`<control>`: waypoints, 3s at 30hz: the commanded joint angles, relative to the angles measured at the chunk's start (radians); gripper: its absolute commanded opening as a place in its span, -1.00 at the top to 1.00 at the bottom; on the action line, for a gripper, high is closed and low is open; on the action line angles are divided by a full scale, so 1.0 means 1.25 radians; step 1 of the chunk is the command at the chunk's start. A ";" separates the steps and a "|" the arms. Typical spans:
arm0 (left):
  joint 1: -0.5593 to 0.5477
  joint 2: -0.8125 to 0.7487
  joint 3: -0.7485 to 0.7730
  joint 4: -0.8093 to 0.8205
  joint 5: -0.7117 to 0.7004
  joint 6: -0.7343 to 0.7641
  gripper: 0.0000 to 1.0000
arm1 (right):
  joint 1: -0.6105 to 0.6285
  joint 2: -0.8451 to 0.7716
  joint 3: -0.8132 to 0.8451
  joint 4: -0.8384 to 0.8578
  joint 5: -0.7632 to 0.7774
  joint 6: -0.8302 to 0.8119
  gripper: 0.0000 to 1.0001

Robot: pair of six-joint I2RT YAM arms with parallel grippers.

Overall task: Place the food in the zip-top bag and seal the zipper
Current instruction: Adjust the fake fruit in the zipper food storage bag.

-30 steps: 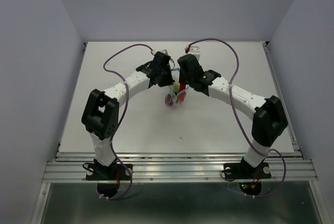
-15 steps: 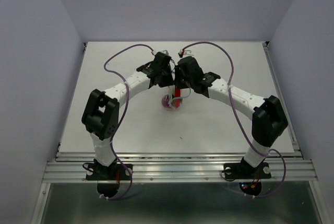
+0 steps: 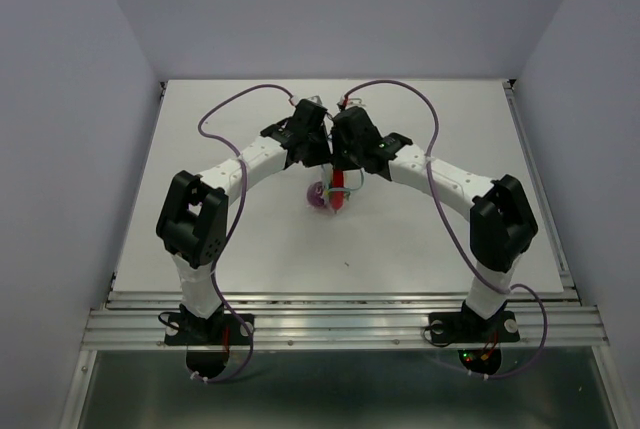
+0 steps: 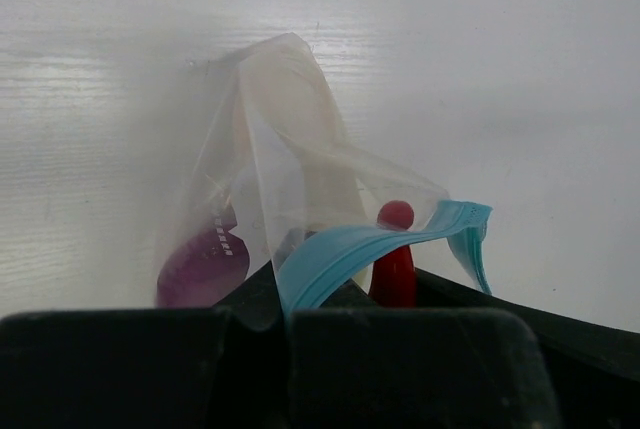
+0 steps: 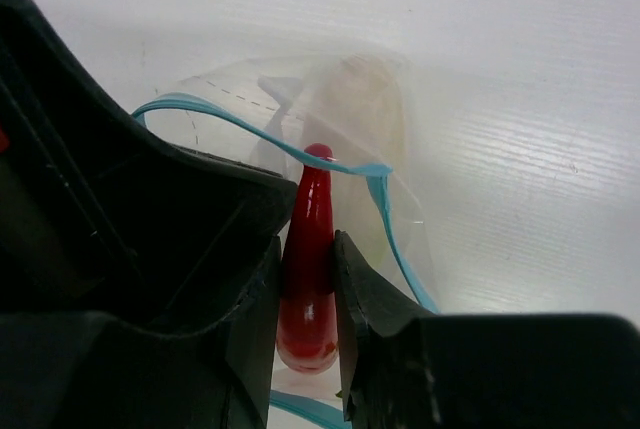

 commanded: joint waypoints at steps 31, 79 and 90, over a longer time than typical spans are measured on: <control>-0.001 -0.073 -0.011 0.032 0.013 0.025 1.00 | -0.018 -0.062 0.138 -0.094 0.018 0.016 -0.61; 0.001 -0.068 -0.007 0.040 0.036 0.036 1.00 | -0.129 -0.107 -0.051 -0.057 -0.091 -0.024 -0.08; 0.001 -0.069 -0.009 0.044 0.055 0.046 1.00 | -0.129 -0.099 -0.033 -0.057 -0.111 -0.021 0.98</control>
